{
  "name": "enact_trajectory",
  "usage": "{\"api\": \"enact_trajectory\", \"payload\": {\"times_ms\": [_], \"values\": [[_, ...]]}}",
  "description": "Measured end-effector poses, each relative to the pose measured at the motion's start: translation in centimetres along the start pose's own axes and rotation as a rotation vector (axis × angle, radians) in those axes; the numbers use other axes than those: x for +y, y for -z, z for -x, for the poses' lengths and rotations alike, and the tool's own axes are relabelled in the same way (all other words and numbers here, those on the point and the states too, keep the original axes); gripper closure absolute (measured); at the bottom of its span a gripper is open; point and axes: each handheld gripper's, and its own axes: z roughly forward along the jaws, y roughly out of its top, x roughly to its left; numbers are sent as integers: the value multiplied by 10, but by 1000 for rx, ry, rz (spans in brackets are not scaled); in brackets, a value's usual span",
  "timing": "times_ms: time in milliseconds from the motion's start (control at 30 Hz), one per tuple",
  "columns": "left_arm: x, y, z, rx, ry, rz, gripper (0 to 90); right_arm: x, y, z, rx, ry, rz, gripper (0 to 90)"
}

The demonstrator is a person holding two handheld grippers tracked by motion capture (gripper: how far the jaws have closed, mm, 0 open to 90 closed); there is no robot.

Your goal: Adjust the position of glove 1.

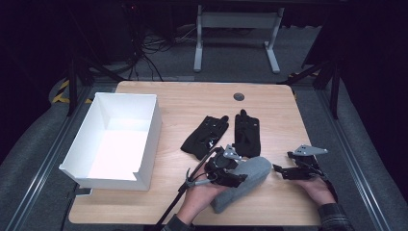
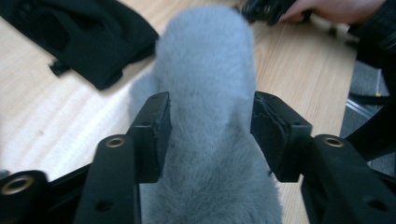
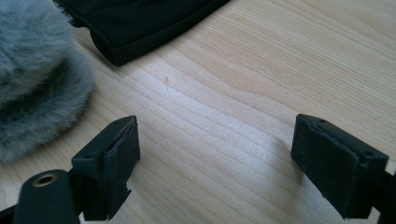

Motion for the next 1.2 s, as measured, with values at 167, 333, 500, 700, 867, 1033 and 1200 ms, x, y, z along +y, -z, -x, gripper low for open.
{"api": "enact_trajectory", "payload": {"times_ms": [167, 333, 500, 700, 867, 1033, 1200], "values": [[7, 9, -14, 27, -13, 23, 400, 0, 0, 0, 0, 0, 0, 161], [10, 2, -31, 19, 0, 24, 301, 0, 0, 0, 0, 0, 0, 160], [9, -11, -36, 8, -3, -20, 239, 0, 0, 0, 0, 0, 0, 161], [4, -28, -30, -1, -29, -80, 225, 0, 0, 0, 0, 0, 0, 160], [0, -39, -27, 2, -37, -133, 198, 0, 0, 0, 0, 0, 0, 160], [-5, -48, -29, -12, -18, -173, 185, 0, 0, 0, 0, -1, 0, 161], [-11, -55, -30, -26, -17, -194, 186, 0, 0, 0, -1, 0, 0, 160]]}}
